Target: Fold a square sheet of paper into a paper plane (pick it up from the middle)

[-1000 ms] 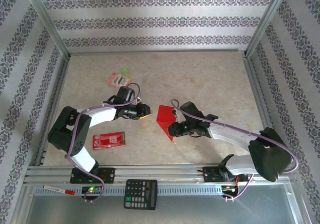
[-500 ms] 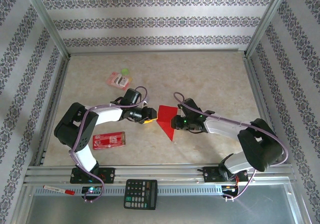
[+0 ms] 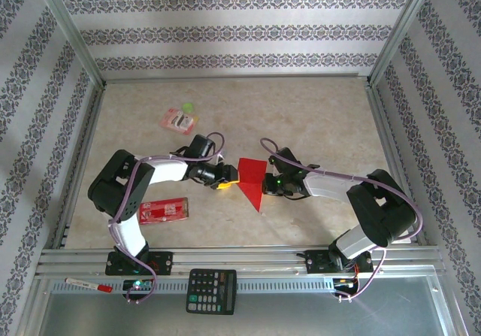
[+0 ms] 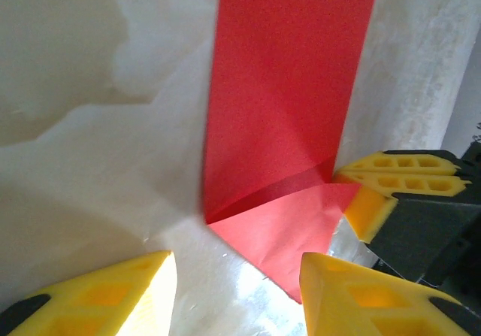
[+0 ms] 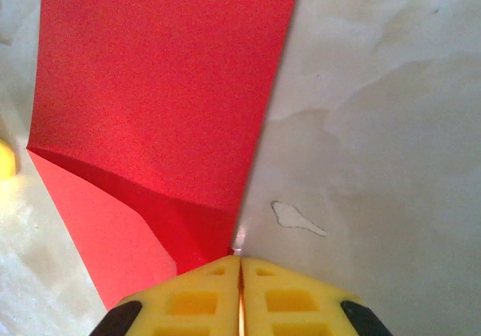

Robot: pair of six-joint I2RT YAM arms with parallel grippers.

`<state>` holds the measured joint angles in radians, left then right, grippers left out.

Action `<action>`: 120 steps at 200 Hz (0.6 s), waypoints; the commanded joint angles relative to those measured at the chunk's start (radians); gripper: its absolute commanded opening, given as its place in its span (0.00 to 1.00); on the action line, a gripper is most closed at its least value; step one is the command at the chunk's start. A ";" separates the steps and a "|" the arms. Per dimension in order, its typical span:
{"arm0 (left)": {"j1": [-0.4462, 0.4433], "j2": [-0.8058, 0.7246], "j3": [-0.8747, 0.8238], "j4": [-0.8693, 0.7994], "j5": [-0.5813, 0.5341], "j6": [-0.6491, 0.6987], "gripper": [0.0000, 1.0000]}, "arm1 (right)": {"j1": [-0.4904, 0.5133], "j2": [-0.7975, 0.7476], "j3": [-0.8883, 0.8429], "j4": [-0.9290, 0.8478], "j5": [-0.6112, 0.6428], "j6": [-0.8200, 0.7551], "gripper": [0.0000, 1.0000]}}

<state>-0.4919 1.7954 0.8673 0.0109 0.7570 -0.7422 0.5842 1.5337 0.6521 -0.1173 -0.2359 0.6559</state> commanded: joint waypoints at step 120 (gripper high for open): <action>-0.025 -0.035 0.030 -0.088 -0.084 0.015 0.45 | -0.027 -0.132 -0.023 0.030 -0.086 -0.084 0.25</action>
<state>-0.5053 1.7855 0.9073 -0.0441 0.6971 -0.7410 0.5583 1.4155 0.6250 -0.1173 -0.2752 0.5980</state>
